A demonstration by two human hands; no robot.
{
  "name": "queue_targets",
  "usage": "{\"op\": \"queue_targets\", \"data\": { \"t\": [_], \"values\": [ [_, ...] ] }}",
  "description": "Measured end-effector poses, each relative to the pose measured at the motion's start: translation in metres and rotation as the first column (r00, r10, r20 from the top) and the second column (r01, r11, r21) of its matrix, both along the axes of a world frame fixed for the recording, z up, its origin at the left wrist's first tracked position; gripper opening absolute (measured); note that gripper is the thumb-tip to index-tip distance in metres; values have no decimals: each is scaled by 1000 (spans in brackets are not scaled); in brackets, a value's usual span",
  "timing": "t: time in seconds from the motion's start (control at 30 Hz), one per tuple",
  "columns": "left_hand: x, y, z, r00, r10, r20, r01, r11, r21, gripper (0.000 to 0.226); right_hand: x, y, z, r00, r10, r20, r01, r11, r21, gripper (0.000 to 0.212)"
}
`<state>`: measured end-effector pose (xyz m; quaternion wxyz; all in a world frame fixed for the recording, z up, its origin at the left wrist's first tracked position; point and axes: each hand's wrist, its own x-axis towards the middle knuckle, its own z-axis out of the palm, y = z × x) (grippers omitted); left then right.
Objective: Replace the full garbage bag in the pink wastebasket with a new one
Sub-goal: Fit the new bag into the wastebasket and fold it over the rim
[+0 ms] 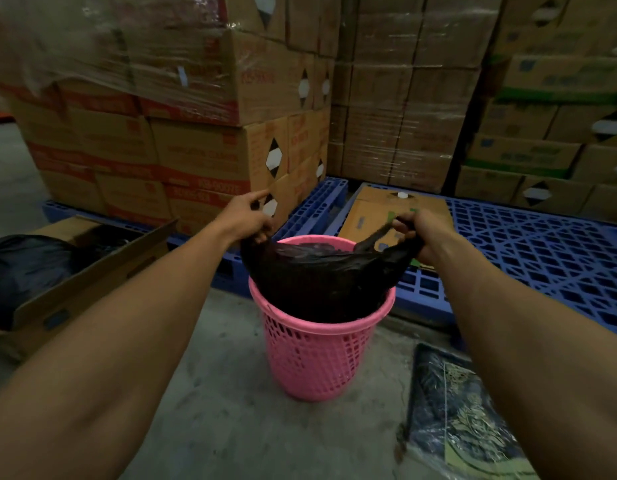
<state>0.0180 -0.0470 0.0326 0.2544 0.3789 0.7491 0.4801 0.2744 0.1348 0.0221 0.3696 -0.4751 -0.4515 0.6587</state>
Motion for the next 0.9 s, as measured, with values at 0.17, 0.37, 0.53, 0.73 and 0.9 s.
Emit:
{"op": "queue_targets", "data": {
  "t": [0.17,0.37,0.53,0.73,0.9],
  "values": [
    [-23,-18,-15,896,-105,-432,-36,952,-305,95,32,-11,-10,931,-363,-27,360,929,-80,24],
    [-24,-16,-28,883,-279,-378,143,925,-351,111,41,-8,-17,802,-487,347,475,871,126,50],
    [-18,-19,-27,835,-361,-415,195,900,-391,127,36,-29,-8,192,-600,777,-306,715,628,60],
    [-23,-19,-26,751,-410,-517,134,862,-488,132,-36,-60,-4,473,-90,876,-861,163,481,22],
    [-25,-29,-26,788,-381,-484,90,848,-521,136,-70,-74,-30,218,145,965,-958,220,184,44]
  ]
}}
